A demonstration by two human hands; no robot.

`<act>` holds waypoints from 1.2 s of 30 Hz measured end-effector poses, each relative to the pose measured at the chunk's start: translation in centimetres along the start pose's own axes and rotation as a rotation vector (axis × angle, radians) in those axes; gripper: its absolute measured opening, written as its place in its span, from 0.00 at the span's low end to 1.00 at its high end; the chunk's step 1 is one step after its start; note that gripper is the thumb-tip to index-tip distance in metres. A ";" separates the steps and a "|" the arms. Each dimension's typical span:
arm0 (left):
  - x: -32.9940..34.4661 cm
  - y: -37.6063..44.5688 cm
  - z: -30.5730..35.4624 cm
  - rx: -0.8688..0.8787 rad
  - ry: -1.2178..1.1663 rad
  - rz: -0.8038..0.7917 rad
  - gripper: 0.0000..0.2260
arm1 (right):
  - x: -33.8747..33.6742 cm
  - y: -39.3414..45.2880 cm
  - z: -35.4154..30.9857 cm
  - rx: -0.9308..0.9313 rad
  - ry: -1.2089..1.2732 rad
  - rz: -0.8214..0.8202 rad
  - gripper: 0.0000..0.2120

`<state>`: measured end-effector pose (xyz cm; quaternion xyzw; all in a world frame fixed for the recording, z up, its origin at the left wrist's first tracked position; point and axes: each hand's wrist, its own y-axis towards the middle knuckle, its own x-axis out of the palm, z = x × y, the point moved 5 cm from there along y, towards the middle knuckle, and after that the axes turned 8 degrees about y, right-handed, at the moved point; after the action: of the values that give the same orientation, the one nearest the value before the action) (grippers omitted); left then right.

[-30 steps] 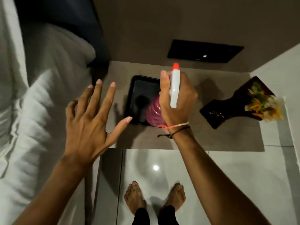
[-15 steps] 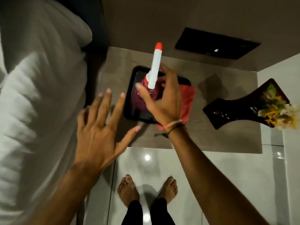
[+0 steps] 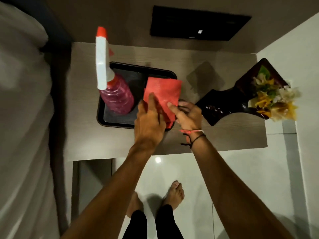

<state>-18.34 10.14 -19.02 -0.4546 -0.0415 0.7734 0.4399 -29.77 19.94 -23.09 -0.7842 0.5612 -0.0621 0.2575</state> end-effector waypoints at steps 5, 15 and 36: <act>0.5 2.0 -0.1 -0.172 -0.129 0.154 0.32 | -0.4 0.6 -0.1 -0.068 -0.056 -0.045 0.15; 1.8 -1.5 -1.6 -0.345 -1.034 -0.046 0.12 | -3.8 -3.2 0.5 -0.091 0.243 -0.307 0.11; 2.0 -6.3 6.1 -0.201 -1.152 0.005 0.18 | -23.5 -7.5 -13.1 -0.728 -0.558 -0.023 0.52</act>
<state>-19.21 17.46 -13.87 -0.0007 -0.3460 0.8893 0.2991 -36.98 38.81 -3.71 -0.8166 0.4467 0.3499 0.1061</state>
